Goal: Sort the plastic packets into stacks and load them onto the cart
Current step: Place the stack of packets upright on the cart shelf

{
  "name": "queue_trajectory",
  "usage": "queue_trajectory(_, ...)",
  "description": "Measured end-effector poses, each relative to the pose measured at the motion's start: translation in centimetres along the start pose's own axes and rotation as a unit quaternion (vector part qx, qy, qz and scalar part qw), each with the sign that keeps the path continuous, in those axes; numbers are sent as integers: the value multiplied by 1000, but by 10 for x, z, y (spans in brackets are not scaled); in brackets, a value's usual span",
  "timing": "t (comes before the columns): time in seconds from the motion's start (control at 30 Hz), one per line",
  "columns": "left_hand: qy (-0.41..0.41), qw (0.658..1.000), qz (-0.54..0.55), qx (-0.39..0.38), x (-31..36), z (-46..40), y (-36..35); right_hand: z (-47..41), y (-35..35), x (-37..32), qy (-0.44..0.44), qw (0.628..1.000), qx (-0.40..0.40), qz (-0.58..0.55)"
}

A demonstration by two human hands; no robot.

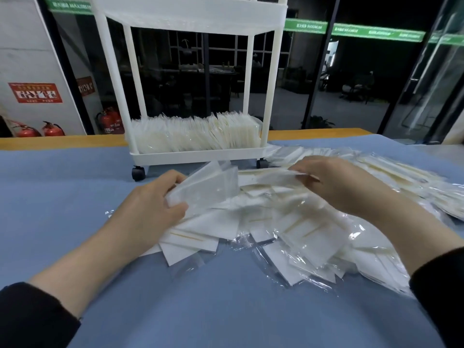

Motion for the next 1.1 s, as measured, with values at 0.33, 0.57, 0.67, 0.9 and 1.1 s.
queue_trajectory(0.33, 1, 995, 93, -27, -7, 1, 12, -38, -44, -103, 53, 995, -77, -24)
queue_trajectory(0.57, -13, 995, 68, -64, 1, 2, -8, -45, -86, -74, -26, 968, -31, -248)
queue_trajectory(0.67, -24, 997, 26, -64, 8, 5, -15, -45, -94, -75, 1, 964, -21, -265)
queue_trajectory(0.9, 44, 992, 51, 107, -18, -2, 41, -40, -78, -84, 13, 953, 49, -298)
queue_trajectory(1.1, 86, 989, 44, 110, -48, 20, 67, -14, -93, -90, -1, 959, -277, -55)
Point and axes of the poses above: each hand's wrist, its own z-axis away from the middle knuckle, its own y-axis out of the back of the hand, x = y × z, the point moved 5 cm from there along -z, towards the middle knuckle, and after that the axes turned 14 degrees about -z, right-handed, at the moved point
